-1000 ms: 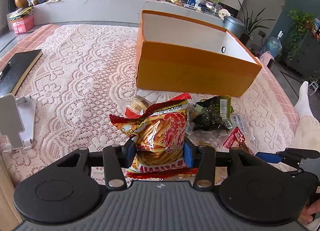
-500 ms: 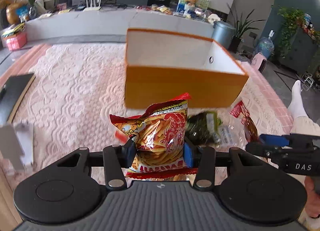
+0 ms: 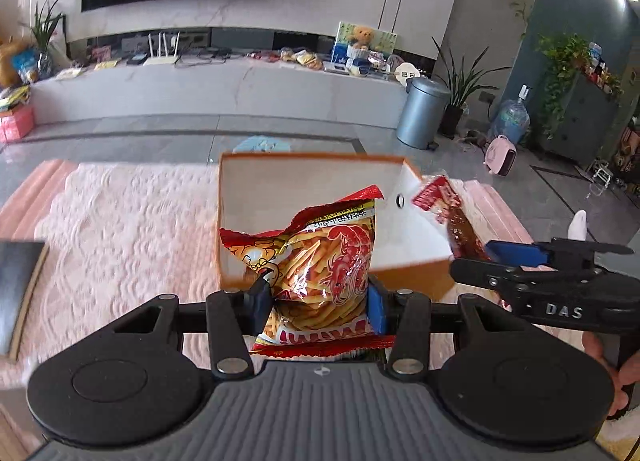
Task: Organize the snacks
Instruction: 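Carry both packs over the orange box and open both tools to drop them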
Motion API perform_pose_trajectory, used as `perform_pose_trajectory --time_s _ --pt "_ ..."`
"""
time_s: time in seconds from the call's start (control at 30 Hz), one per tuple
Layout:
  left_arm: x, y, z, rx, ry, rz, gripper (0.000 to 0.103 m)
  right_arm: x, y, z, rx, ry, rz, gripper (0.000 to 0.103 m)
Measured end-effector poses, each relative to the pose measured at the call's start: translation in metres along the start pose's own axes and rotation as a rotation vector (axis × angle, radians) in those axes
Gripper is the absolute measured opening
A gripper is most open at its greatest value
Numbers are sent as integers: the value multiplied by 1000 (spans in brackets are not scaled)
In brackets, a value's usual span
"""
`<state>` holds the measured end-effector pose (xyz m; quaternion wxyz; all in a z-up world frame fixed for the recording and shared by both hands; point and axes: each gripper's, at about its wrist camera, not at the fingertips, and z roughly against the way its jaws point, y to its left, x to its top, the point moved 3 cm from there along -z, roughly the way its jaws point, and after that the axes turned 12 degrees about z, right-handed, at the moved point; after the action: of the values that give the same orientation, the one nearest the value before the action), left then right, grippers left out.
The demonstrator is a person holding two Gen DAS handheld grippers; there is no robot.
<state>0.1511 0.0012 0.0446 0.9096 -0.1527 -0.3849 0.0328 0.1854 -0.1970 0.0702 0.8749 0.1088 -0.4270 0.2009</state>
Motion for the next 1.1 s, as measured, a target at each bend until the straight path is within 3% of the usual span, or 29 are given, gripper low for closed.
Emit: perform_pose_trajectory --time_s 0.4,0.8,1.1 --pt "41 -15 -70 51 51 -62 53 53 -52 -75 -83 95 46 56" --pt "37 -18 -152 142 210 -174 53 51 -70 -161 -124 282 112 56" --pt "20 -23 -180 183 285 -244 53 33 -62 -194 -137 409 232 56"
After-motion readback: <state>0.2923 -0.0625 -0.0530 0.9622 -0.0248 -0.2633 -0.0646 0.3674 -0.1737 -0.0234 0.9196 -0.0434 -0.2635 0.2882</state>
